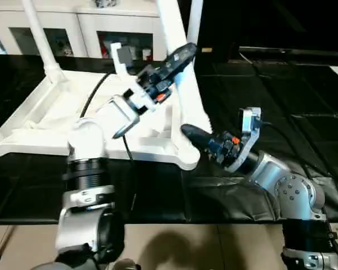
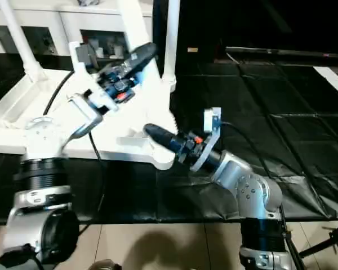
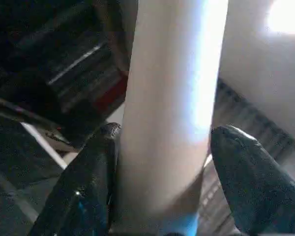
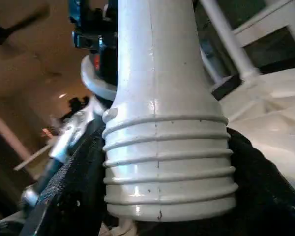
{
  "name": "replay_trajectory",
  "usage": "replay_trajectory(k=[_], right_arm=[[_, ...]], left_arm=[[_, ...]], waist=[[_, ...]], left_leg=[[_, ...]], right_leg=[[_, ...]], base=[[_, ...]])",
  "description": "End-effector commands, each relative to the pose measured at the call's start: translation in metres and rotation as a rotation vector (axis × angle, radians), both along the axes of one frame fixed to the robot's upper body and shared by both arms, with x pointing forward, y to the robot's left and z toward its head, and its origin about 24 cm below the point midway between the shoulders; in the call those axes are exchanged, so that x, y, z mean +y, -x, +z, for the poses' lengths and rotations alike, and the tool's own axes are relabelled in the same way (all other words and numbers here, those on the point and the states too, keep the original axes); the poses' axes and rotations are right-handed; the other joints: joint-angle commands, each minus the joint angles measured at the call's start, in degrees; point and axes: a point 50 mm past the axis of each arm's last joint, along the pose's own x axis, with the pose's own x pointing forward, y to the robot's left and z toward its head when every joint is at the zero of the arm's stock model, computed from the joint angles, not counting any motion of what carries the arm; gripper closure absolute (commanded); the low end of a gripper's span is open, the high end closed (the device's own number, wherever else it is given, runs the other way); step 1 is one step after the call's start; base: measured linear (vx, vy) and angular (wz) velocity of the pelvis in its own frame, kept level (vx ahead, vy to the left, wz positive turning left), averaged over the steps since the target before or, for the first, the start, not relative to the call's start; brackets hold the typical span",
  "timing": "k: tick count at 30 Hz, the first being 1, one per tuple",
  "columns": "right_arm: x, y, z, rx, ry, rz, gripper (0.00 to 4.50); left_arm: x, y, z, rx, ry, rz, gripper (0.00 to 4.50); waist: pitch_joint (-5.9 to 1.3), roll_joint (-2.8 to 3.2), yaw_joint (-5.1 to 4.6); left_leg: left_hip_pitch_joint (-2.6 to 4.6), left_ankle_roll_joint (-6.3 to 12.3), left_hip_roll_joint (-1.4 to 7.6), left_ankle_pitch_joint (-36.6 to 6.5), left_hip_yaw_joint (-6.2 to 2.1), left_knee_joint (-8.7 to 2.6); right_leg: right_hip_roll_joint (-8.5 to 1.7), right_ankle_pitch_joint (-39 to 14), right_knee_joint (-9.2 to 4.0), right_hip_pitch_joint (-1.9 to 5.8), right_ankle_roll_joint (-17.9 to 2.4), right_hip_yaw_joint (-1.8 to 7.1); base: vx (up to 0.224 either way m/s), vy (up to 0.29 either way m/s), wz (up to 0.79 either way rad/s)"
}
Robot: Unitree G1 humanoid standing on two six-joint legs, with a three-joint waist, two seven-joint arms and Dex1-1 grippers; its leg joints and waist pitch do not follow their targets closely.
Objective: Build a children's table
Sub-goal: Pick table leg
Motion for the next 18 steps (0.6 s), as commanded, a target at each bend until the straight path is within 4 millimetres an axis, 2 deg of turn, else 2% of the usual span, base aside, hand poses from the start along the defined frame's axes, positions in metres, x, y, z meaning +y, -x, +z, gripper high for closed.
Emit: replay_trajectory(k=[1,4,7,8,9,10,11,12,14,16,17,18], right_arm=[[-0.001,0.003,-0.005,0.029,0.029,0.010,1.76],[-0.001,0.008,-0.005,0.034,0.023,0.042,1.76],[-0.002,0.009,-0.006,0.033,0.028,0.040,1.76],[-0.002,0.009,-0.006,0.031,0.029,0.037,1.76],[-0.002,0.009,-0.006,0.025,0.035,0.028,1.76],[-0.003,0.008,-0.006,0.023,0.037,0.025,1.76],[-0.003,0.007,-0.005,0.003,0.056,0.004,1.76],[-0.003,0.007,-0.005,-0.004,0.062,-0.002,1.76],[-0.003,0.006,-0.005,-0.011,0.074,-0.017,1.76],[-0.005,0.004,-0.007,-0.002,0.085,-0.040,1.20],[-0.007,0.000,-0.010,0.008,0.115,-0.086,1.20],[-0.007,0.000,-0.010,0.019,0.116,-0.080,1.06]], left_arm=[[-0.008,0.008,0.007,-0.061,0.021,-0.105,1.70],[-0.007,0.012,0.009,-0.087,0.041,-0.178,1.95],[-0.005,0.014,0.011,-0.098,0.058,-0.215,2.21],[-0.005,0.014,0.011,-0.099,0.060,-0.217,2.34],[-0.004,0.014,0.011,-0.099,0.066,-0.216,2.37],[-0.004,0.013,0.011,-0.098,0.067,-0.214,2.40],[-0.004,0.012,0.011,-0.098,0.056,-0.201,2.42],[-0.003,0.011,0.011,-0.099,0.052,-0.196,2.42],[-0.003,0.010,0.010,-0.103,0.039,-0.185,2.43],[-0.003,0.007,0.009,-0.105,0.014,-0.159,2.43],[-0.002,0.006,0.008,-0.108,-0.016,-0.134,2.43],[0.000,0.003,0.008,-0.116,-0.059,-0.094,2.44]], waist=[[-4.59,1.04,-0.04],[-4.63,0.84,0.03],[-4.56,1.08,-0.09],[-4.56,0.98,-0.10],[-4.55,1.19,-0.06],[-4.55,1.14,-0.04],[-4.53,1.57,-0.08],[-4.53,1.41,-0.16],[-4.56,1.48,-0.07],[-4.58,1.34,-0.09],[-4.59,1.14,-0.07],[-4.58,1.44,-0.09]], left_leg=[[0.74,0.15,1.19,-10.52,-0.56,-3.86],[0.81,-0.09,1.21,-10.44,-0.54,-3.91],[0.82,-0.41,1.21,-11.40,-0.59,-3.97],[0.84,-0.48,1.17,-11.50,-0.56,-3.95],[0.79,-0.62,1.18,-11.53,-0.62,-3.96],[0.83,-0.60,1.17,-11.49,-0.60,-3.96],[0.88,-0.77,1.24,-11.91,-0.66,-4.01],[0.90,-0.83,1.21,-12.10,-0.65,-4.00],[0.86,-0.64,1.05,-11.87,-0.61,-3.96],[0.71,-0.31,0.96,-10.99,-0.56,-3.94],[0.67,-0.29,1.01,-10.46,-0.56,-3.96],[0.72,-0.48,1.07,-10.49,-0.62,-3.99]], right_leg=[[-4.68,-16.50,-5.21,3.55,-6.63,2.89],[-4.63,-16.76,-5.22,3.63,-6.19,2.97],[-4.62,-17.36,-5.33,3.51,-6.22,2.92],[-4.63,-17.54,-5.33,3.55,-6.11,2.92],[-4.68,-18.18,-5.43,3.57,-5.83,2.92],[-4.67,-18.17,-5.44,3.53,-5.83,2.92],[-4.65,-18.42,-5.53,3.44,-5.70,2.88],[-4.61,-18.52,-5.53,3.44,-5.60,2.86],[-4.61,-18.98,-5.58,3.54,-5.38,2.87],[-4.55,-19.49,-5.59,3.61,-4.71,2.88],[-4.61,-19.63,-5.60,3.54,-4.38,2.89],[-4.57,-19.75,-5.55,3.46,-4.23,2.89]], base=[[0.000,0.000,0.00],[0.000,0.000,0.00],[0.000,0.000,0.00],[0.000,0.000,0.00],[0.000,0.000,0.00],[0.000,0.000,0.00],[0.000,0.000,0.00],[0.000,0.000,0.00],[0.000,0.000,0.00],[0.000,0.000,0.00],[0.000,0.000,0.00],[0.000,0.000,0.00]])
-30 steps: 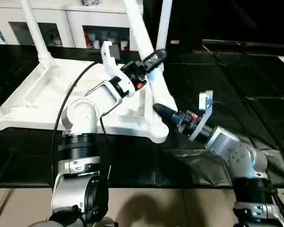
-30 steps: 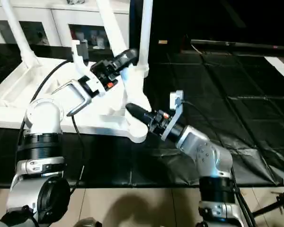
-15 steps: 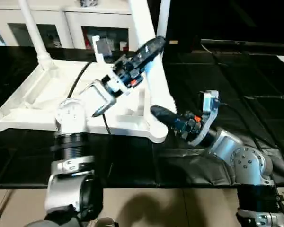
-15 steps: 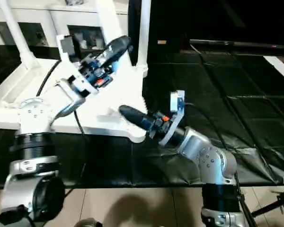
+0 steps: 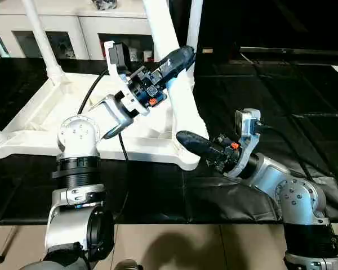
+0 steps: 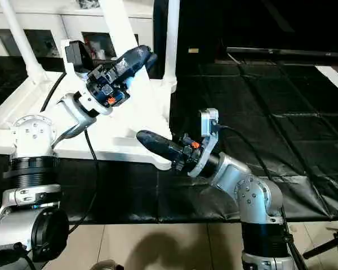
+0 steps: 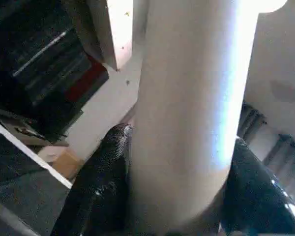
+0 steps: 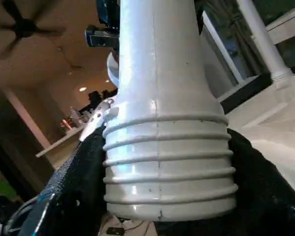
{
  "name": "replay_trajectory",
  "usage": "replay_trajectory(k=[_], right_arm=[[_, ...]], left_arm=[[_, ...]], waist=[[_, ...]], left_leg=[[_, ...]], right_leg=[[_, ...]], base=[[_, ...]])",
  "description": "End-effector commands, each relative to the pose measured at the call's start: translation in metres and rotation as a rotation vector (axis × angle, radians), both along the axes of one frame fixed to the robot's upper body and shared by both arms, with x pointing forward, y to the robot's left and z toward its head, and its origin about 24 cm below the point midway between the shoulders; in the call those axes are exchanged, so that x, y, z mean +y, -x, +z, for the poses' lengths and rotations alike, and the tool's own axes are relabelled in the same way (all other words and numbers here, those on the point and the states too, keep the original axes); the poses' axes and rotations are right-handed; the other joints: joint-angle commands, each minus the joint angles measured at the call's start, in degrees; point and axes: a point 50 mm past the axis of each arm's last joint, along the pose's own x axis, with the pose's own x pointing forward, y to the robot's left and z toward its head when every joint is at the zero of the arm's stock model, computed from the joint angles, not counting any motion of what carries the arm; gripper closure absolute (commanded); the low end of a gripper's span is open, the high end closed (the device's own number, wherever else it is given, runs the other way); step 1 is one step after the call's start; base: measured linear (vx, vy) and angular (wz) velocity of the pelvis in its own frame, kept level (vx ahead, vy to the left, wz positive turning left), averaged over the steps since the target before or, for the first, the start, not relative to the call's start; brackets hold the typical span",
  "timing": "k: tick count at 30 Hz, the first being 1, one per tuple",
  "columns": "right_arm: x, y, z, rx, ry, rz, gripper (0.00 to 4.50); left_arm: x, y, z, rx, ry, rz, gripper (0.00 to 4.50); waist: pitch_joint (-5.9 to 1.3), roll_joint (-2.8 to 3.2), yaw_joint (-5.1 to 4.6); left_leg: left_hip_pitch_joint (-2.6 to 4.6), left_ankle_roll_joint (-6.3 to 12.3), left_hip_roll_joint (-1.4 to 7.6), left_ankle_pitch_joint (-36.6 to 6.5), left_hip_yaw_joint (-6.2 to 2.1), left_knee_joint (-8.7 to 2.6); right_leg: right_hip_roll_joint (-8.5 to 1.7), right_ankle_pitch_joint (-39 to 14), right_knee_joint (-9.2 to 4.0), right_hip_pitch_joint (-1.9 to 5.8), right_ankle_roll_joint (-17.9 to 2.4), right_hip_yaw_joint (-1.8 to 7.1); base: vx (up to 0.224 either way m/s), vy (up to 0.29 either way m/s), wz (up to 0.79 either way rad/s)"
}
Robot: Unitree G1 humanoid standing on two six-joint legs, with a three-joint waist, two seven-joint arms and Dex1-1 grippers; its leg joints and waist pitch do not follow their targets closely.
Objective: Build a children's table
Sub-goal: Pick table leg
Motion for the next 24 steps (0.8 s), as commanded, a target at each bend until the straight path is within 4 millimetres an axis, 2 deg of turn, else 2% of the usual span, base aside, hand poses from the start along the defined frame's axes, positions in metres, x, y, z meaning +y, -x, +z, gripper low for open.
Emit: replay_trajectory(k=[1,5,9,10,11,13,14,17,19,20,22,23,24], right_arm=[[-0.010,-0.006,-0.012,0.056,0.085,-0.094,0.97],[-0.014,-0.002,-0.012,0.009,0.091,-0.114,0.65],[-0.022,0.003,-0.014,-0.019,0.143,-0.132,0.36],[-0.025,0.004,-0.016,-0.032,0.181,-0.155,0.21],[-0.030,0.004,-0.019,-0.017,0.219,-0.175,0.13],[-0.034,0.005,-0.015,-0.032,0.232,-0.187,0.03],[-0.036,0.004,-0.013,-0.043,0.238,-0.203,0.01],[-0.036,0.000,-0.003,-0.083,0.244,-0.242,0.00],[-0.035,-0.002,0.000,-0.083,0.252,-0.260,0.00],[-0.035,-0.011,0.002,-0.082,0.305,-0.326,0.00],[-0.035,-0.016,0.003,-0.077,0.328,-0.357,0.00],[-0.034,-0.022,0.003,-0.073,0.355,-0.386,0.00],[-0.032,-0.024,0.004,-0.070,0.366,-0.391,0.00]], left_arm=[[-0.005,-0.002,0.008,-0.047,-0.065,0.018,2.44],[0.002,-0.010,0.006,-0.044,-0.140,0.123,2.52],[0.005,-0.015,0.003,-0.068,-0.236,0.208,2.57],[0.005,-0.017,0.002,-0.079,-0.263,0.237,2.57],[0.005,-0.018,-0.001,-0.088,-0.322,0.273,2.57],[0.004,-0.019,-0.001,-0.110,-0.384,0.322,2.57],[0.004,-0.019,-0.002,-0.112,-0.415,0.342,2.57],[0.004,-0.020,-0.005,-0.134,-0.517,0.416,2.57],[0.004,-0.019,-0.005,-0.131,-0.528,0.431,2.57],[0.003,-0.019,-0.006,-0.131,-0.557,0.466,2.57],[0.002,-0.018,-0.008,-0.139,-0.578,0.477,2.57],[0.000,-0.017,-0.010,-0.145,-0.598,0.492,2.57],[-0.001,-0.017,-0.011,-0.148,-0.611,0.500,2.57]], waist=[[-4.52,0.59,-0.20],[-4.57,0.56,-0.10],[-4.68,0.45,0.01],[-4.60,0.14,0.00],[-4.58,-0.80,-0.08],[-4.49,-0.24,0.05],[-4.45,-0.36,-0.04],[-4.53,-0.28,-0.05],[-4.55,-0.11,-0.28],[-4.62,-0.08,-0.25],[-4.60,-0.09,-0.45],[-4.56,-0.47,-0.56],[-4.53,-0.36,-0.53]], left_leg=[[0.66,-0.54,1.18,-10.85,-0.66,-4.03],[0.71,-0.72,1.11,-10.92,-0.52,-3.91],[0.49,-0.48,1.23,-9.85,-0.68,-4.03],[0.36,-0.30,1.18,-9.26,-0.59,-4.00],[0.32,0.04,1.08,-8.78,-0.44,-3.94],[0.39,0.22,1.14,-8.64,-0.45,-3.94],[0.39,0.43,1.14,-8.80,-0.38,-3.90],[0.41,0.40,1.22,-8.57,-0.49,-3.90],[0.34,0.24,1.16,-8.43,-0.45,-3.81],[0.42,0.08,1.25,-8.30,-0.47,-3.79],[0.47,-0.12,1.12,-8.06,-0.39,-3.74],[0.44,-0.23,1.18,-8.00,-0.41,-3.82],[0.49,-0.17,1.12,-8.09,-0.28,-3.77]], right_leg=[[-4.51,-19.60,-5.58,3.29,-3.90,2.90],[-4.59,-18.59,-5.47,3.24,-4.04,2.94],[-4.56,-16.58,-5.28,3.53,-3.95,2.96],[-4.59,-16.30,-5.19,3.55,-3.88,3.01],[-4.67,-16.96,-5.12,3.69,-3.79,3.01],[-4.70,-18.13,-5.24,3.50,-3.48,3.07],[-4.73,-19.07,-5.42,3.43,-2.89,3.10],[-4.70,-19.18,-5.32,3.34,-2.83,3.02],[-4.65,-18.10,-5.19,3.35,-3.74,2.99],[-4.69,-17.58,-5.04,3.32,-4.35,3.00],[-4.56,-17.02,-5.03,3.22,-4.81,2.99],[-4.62,-17.23,-4.84,3.28,-5.07,3.01],[-4.58,-17.55,-5.01,3.23,-4.94,3.04]], base=[[0.000,0.000,0.00],[0.000,0.000,0.00],[0.000,0.000,0.00],[0.000,0.000,0.00],[0.000,0.000,0.00],[0.000,0.000,0.00],[0.000,0.000,0.00],[0.000,0.000,0.00],[0.000,0.000,0.00],[0.000,0.000,0.00],[0.000,0.000,0.00],[0.000,0.000,0.00],[0.000,0.000,0.00]])
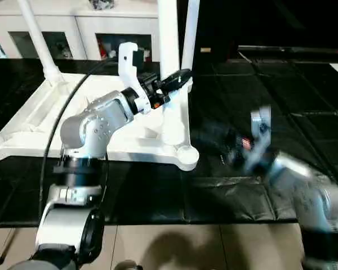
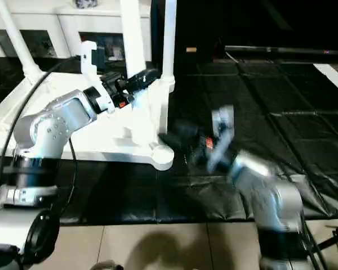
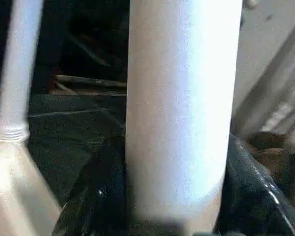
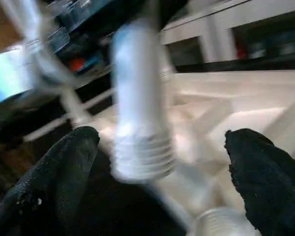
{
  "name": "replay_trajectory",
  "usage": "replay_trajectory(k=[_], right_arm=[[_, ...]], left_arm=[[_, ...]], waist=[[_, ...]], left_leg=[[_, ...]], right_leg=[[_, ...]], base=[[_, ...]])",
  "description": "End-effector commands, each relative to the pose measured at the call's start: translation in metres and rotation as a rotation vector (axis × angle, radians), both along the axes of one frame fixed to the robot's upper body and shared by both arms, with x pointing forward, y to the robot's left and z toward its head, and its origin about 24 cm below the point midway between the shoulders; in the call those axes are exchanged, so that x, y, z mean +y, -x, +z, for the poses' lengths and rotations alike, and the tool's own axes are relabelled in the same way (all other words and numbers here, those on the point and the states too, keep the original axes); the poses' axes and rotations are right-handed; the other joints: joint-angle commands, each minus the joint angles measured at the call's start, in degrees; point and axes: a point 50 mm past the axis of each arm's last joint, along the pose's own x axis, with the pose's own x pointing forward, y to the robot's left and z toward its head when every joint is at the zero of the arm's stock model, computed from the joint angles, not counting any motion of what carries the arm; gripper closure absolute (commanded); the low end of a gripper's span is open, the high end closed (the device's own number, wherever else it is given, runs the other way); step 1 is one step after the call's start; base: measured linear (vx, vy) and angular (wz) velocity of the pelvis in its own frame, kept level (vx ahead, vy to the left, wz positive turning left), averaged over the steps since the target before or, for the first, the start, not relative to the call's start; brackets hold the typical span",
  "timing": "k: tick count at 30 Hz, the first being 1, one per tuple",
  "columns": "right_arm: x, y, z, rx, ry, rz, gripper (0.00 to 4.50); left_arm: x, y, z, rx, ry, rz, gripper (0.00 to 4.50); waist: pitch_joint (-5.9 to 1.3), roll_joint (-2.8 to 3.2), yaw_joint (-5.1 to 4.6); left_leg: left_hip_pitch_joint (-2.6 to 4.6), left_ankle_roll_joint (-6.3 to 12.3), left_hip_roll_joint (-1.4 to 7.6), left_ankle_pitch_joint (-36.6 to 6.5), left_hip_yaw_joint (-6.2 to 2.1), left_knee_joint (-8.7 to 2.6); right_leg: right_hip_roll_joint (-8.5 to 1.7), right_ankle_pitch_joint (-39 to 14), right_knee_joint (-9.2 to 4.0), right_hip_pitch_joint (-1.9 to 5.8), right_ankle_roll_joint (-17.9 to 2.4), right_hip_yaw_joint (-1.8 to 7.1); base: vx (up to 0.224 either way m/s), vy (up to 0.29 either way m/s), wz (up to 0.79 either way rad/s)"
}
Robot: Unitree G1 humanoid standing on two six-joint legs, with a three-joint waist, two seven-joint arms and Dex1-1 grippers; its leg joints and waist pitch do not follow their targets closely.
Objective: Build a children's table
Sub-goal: Pick table leg
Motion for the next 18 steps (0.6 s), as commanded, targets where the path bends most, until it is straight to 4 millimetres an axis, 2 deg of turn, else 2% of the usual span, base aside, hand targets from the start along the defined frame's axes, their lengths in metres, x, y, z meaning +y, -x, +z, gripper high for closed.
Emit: replay_trajectory(k=[1,2,3,7,11,13,16,18], right_arm=[[0.008,-0.008,0.000,0.014,0.057,-0.041,0.00],[0.008,-0.008,0.000,0.014,0.057,-0.041,0.00],[0.016,-0.011,0.002,0.000,0.091,-0.036,0.00],[0.031,-0.017,0.001,-0.004,0.150,-0.045,0.00],[0.045,-0.017,0.004,0.013,0.123,0.026,0.00],[0.052,-0.019,0.003,0.026,0.110,0.018,0.30],[0.058,-0.023,0.003,0.052,0.093,-0.013,0.41],[0.065,-0.024,0.003,0.060,0.083,-0.011,0.71]], left_arm=[[-0.005,0.002,0.003,-0.046,-0.057,0.039,2.57],[-0.005,0.002,0.003,-0.046,-0.057,0.039,2.57],[-0.007,0.003,0.004,-0.060,-0.065,0.042,2.57],[-0.013,0.006,0.006,-0.071,-0.068,0.040,2.57],[-0.016,0.006,0.008,-0.086,-0.073,0.049,2.57],[-0.018,0.008,0.007,-0.091,-0.081,0.049,2.57],[-0.020,0.009,0.008,-0.098,-0.092,0.045,2.57],[-0.021,0.010,0.007,-0.102,-0.097,0.046,2.57]], waist=[[-4.52,-0.81,-0.45],[-4.58,-0.49,-0.30],[-4.59,-0.37,-0.29],[-4.65,-0.19,-0.36],[-4.55,-0.22,-0.45],[-4.60,-0.60,-0.40],[-4.56,-0.23,-0.40],[-4.63,0.05,-0.54]], left_leg=[[0.39,-0.04,1.12,-7.99,-0.26,-3.59],[0.41,-0.03,1.13,-7.39,-0.30,-3.57],[0.44,0.01,1.16,-7.43,-0.29,-3.54],[0.47,-0.42,1.27,-7.63,-0.33,-3.55],[0.44,-0.40,1.19,-8.44,-0.34,-3.65],[0.32,-0.33,1.20,-8.14,-0.32,-3.65],[0.38,-0.59,1.28,-8.11,-0.35,-3.68],[0.47,-1.09,1.28,-8.40,-0.39,-3.71]], right_leg=[[-4.54,-17.77,-4.94,3.27,-4.78,3.07],[-4.59,-17.30,-4.84,3.26,-4.68,3.11],[-4.58,-17.02,-4.79,3.21,-4.68,3.13],[-4.64,-14.78,-4.50,3.15,-5.82,3.23],[-4.52,-15.26,-4.58,3.26,-5.21,3.24],[-4.66,-15.22,-4.58,3.36,-5.04,3.28],[-4.74,-15.18,-4.53,3.19,-5.49,3.32],[-4.65,-14.51,-4.43,3.12,-5.69,3.33]], base=[[0.000,0.000,0.00],[0.000,0.000,0.00],[0.000,0.000,0.00],[0.000,0.000,0.00],[0.000,0.000,0.00],[0.000,0.000,0.00],[0.000,0.000,0.00],[0.000,0.000,0.00]])
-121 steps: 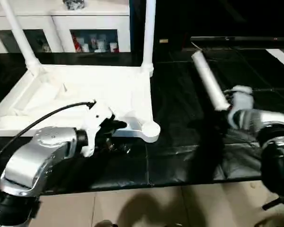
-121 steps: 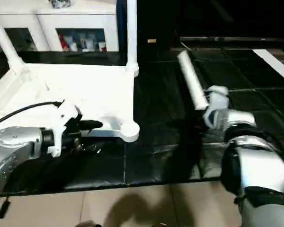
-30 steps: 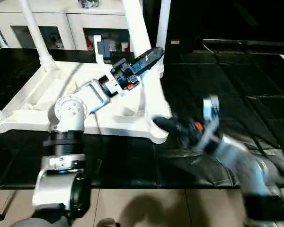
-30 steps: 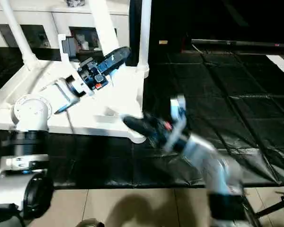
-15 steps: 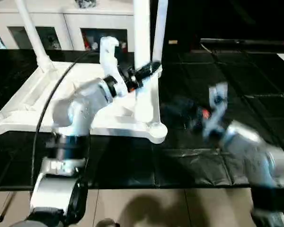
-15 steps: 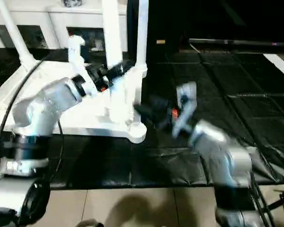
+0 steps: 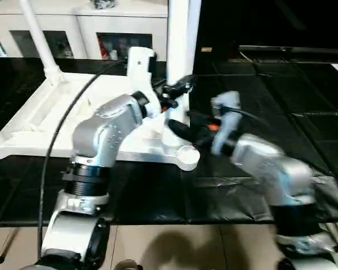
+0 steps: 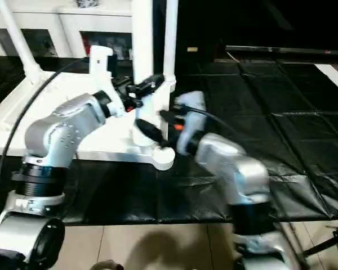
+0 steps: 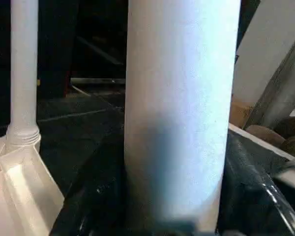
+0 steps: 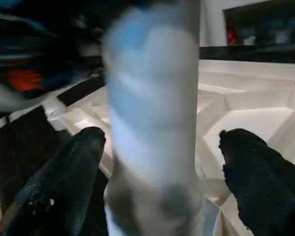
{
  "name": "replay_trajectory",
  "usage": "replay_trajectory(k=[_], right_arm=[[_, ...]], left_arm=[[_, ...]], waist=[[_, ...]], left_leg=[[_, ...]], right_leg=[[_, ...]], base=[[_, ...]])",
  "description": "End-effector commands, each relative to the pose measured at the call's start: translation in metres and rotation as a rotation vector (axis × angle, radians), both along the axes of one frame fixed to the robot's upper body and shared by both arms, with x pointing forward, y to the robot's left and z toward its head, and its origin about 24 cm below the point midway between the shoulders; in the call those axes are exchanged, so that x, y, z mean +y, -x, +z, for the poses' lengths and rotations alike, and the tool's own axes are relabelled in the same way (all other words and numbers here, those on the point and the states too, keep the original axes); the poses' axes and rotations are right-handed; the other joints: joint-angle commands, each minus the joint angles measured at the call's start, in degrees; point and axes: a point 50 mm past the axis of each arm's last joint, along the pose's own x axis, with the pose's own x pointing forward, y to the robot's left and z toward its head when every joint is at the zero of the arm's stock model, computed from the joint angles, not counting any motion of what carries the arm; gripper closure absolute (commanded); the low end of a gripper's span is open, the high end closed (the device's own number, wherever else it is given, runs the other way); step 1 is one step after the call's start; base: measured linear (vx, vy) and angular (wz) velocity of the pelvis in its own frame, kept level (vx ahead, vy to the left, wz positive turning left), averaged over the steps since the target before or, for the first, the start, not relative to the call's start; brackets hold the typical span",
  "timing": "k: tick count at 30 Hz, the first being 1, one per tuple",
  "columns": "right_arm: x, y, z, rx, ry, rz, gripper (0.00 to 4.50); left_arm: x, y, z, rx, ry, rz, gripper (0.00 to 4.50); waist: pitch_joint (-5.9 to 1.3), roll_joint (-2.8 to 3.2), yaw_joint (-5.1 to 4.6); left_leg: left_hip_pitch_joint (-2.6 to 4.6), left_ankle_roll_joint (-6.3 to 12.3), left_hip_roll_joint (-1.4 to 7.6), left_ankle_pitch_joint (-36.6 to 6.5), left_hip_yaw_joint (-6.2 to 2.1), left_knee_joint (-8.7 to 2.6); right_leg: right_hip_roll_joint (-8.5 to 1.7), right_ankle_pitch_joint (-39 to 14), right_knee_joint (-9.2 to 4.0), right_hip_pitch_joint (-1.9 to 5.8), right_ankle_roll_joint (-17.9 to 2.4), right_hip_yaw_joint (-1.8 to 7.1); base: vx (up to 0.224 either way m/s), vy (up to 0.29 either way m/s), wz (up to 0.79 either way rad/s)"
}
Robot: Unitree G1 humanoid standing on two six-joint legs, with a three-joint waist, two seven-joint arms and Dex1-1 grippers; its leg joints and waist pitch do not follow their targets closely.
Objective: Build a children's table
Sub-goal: Pick table leg
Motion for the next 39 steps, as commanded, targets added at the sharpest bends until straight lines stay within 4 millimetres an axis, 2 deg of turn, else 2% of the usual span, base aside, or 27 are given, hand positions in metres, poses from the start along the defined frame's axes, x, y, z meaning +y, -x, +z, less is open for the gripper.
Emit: replay_trajectory(k=[1,3,5,7,9,11,14,15,21,24,26,27,28,29,30,31,32,33,34,36,37,38,39], right_arm=[[0.005,-0.002,0.003,0.003,0.003,-0.003,0.79],[0.009,-0.002,0.002,0.006,0.001,0.002,0.82],[0.012,-0.002,0.002,0.012,-0.001,0.002,1.08],[0.014,-0.004,-0.001,0.030,0.017,-0.024,1.23],[0.015,-0.005,-0.004,0.042,0.039,-0.060,1.36],[0.015,-0.006,-0.004,0.042,0.039,-0.067,1.61],[0.018,-0.006,-0.004,0.045,0.044,-0.052,1.74],[0.019,-0.005,-0.004,0.057,0.036,-0.044,1.78],[0.019,-0.002,-0.005,0.072,0.022,-0.025,1.83],[0.020,-0.001,-0.006,0.074,0.022,-0.020,1.84],[0.020,0.000,-0.005,0.073,0.021,-0.017,1.85],[0.021,0.001,-0.005,0.072,0.018,-0.012,1.85],[0.020,0.001,-0.004,0.070,0.014,-0.006,1.85],[0.020,0.002,-0.004,0.068,0.012,-0.001,1.85],[0.020,0.002,-0.004,0.068,0.012,0.003,1.85],[0.019,0.003,-0.004,0.067,0.009,0.024,1.85],[0.019,0.004,-0.004,0.066,0.006,0.039,1.85],[0.019,0.004,-0.004,0.066,0.004,0.049,1.85],[0.019,0.005,-0.003,0.059,0.000,0.075,1.85],[0.019,0.006,-0.003,0.056,-0.001,0.084,1.86],[0.018,0.007,-0.002,0.051,-0.006,0.104,1.86],[0.016,0.010,-0.002,0.050,-0.021,0.143,1.87],[0.016,0.010,-0.002,0.050,-0.021,0.143,1.87]], left_arm=[[-0.001,0.002,0.003,-0.031,-0.015,0.006,2.57],[-0.002,0.002,0.003,-0.032,-0.018,0.001,2.57],[-0.003,0.002,0.004,-0.035,-0.015,-0.004,2.57],[-0.005,0.001,0.004,-0.039,-0.016,0.000,2.57],[-0.006,0.001,0.003,-0.039,-0.022,0.005,2.57],[-0.006,0.002,0.002,-0.039,-0.023,0.006,2.57],[-0.007,0.001,0.002,-0.040,-0.029,0.011,2.57],[-0.007,0.000,0.002,-0.044,-0.032,0.018,2.57],[-0.008,0.000,-0.001,-0.036,-0.021,0.041,2.57],[-0.007,0.000,-0.002,-0.031,-0.023,0.043,2.57],[-0.007,0.000,-0.002,-0.028,-0.023,0.048,2.57],[-0.006,-0.001,-0.002,-0.025,-0.025,0.063,2.57],[-0.007,-0.002,-0.002,-0.012,0.000,0.059,2.57],[-0.007,-0.002,-0.002,-0.003,0.020,0.054,2.01],[-0.007,-0.002,-0.001,0.004,0.030,0.053,2.01],[-0.006,-0.003,0.000,0.018,0.056,0.046,1.87],[-0.006,-0.002,0.001,0.021,0.064,0.044,1.85],[-0.005,-0.002,0.002,0.023,0.069,0.042,1.85],[-0.002,-0.003,0.002,0.033,0.079,0.059,1.67],[-0.001,-0.003,0.002,0.037,0.082,0.064,1.54],[0.000,-0.002,0.004,0.043,0.112,0.034,1.41],[0.002,0.001,0.013,0.041,0.196,-0.058,1.40],[0.002,0.001,0.013,0.041,0.196,-0.058,1.40]], waist=[[-4.62,0.05,-0.53],[-4.64,0.07,-0.67],[-4.61,0.27,-0.77],[-4.59,0.09,-0.94],[-4.57,0.29,-1.21],[-4.59,0.19,-1.40],[-4.62,0.15,-1.73],[-4.59,-0.09,-1.89],[-4.56,-0.35,-2.29],[-4.57,0.06,-2.41],[-4.60,-0.01,-2.58],[-4.61,0.13,-2.68],[-4.57,0.58,-2.67],[-4.57,0.25,-2.76],[-4.58,0.25,-2.74],[-4.55,-0.90,-2.84],[-4.55,-0.30,-2.57],[-4.47,-0.13,-2.61],[-4.50,0.05,-2.58],[-4.53,-0.04,-2.56],[-4.55,0.18,-2.53],[-4.57,-0.60,-2.49],[-4.57,-0.60,-2.49]], left_leg=[[0.54,-1.20,1.23,-8.53,-0.39,-3.72],[0.56,-1.40,1.27,-8.63,-0.45,-3.78],[0.61,-1.64,1.23,-9.07,-0.45,-3.80],[0.57,-1.85,1.23,-9.16,-0.46,-3.84],[0.61,-2.19,1.19,-9.43,-0.46,-3.85],[0.46,-2.10,1.12,-9.31,-0.49,-3.85],[0.44,-1.85,1.10,-8.88,-0.45,-3.77],[0.41,-1.54,1.04,-8.75,-0.36,-3.75],[0.42,-1.08,1.11,-8.27,-0.30,-3.68],[0.41,-1.06,1.10,-7.99,-0.34,-3.65],[0.39,-1.04,1.06,-8.03,-0.33,-3.62],[0.36,-1.07,1.03,-8.16,-0.33,-3.61],[0.49,-1.13,1.04,-8.64,-0.40,-3.60],[0.47,-1.09,1.04,-8.84,-0.34,-3.58],[0.44,-1.12,1.04,-8.77,-0.37,-3.59],[0.36,-0.80,1.02,-8.73,-0.22,-3.63],[0.39,-0.67,1.01,-8.54,-0.30,-3.56],[0.40,-0.52,1.03,-8.63,-0.32,-3.58],[0.42,-0.49,1.00,-8.71,-0.30,-3.54],[0.39,-0.53,1.02,-8.49,-0.34,-3.53],[0.38,-0.52,0.96,-8.54,-0.34,-3.48],[0.38,-0.25,0.85,-8.32,-0.17,-3.43],[0.38,-0.25,0.85,-8.32,-0.17,-3.43]], right_leg=[[-4.61,-14.14,-4.45,3.26,-5.66,3.31],[-4.56,-13.65,-4.40,3.35,-5.36,3.32],[-4.54,-13.48,-4.41,3.31,-5.41,3.32],[-4.53,-13.53,-4.44,3.35,-5.45,3.32],[-4.56,-13.86,-4.45,3.33,-5.49,3.35],[-4.55,-13.59,-4.42,3.52,-5.35,3.34],[-4.49,-12.73,-4.36,3.56,-5.37,3.38],[-4.43,-12.86,-4.41,3.59,-5.48,3.37],[-4.50,-13.65,-4.45,3.58,-5.56,3.42],[-4.45,-13.16,-4.36,3.55,-5.79,3.42],[-4.38,-12.68,-4.38,3.60,-5.96,3.39],[-4.35,-12.49,-4.38,3.63,-6.02,3.39],[-4.40,-12.90,-4.43,3.58,-6.16,3.34],[-4.31,-12.80,-4.55,3.62,-6.14,3.34],[-4.33,-12.76,-4.49,3.68,-6.19,3.33],[-4.30,-13.08,-4.61,3.76,-6.15,3.32],[-4.43,-13.44,-4.37,3.77,-6.37,3.33],[-4.37,-13.93,-4.55,3.61,-6.14,3.33],[-4.37,-14.04,-4.60,3.61,-6.03,3.34],[-4.34,-13.89,-4.58,3.63,-5.95,3.31],[-4.34,-13.78,-4.51,3.66,-6.08,3.27],[-4.37,-13.73,-4.58,3.81,-6.30,3.27],[-4.37,-13.73,-4.58,3.81,-6.30,3.27]], base=[[0.000,0.000,0.00],[0.000,0.000,0.00],[0.000,0.000,0.00],[0.000,0.000,0.00],[0.000,0.000,0.00],[0.000,0.000,0.00],[0.000,0.000,0.00],[0.000,0.000,0.00],[0.000,0.000,0.00],[0.000,0.000,0.00],[0.000,0.000,0.00],[0.000,0.000,0.00],[0.000,0.000,0.00],[0.000,0.000,0.00],[0.000,0.000,0.00],[0.000,0.000,0.00],[0.000,0.000,0.00],[0.000,0.000,0.00],[0.000,0.000,0.00],[0.000,0.000,0.00],[0.000,0.000,0.00],[0.000,0.000,0.00],[0.000,0.000,0.00]])
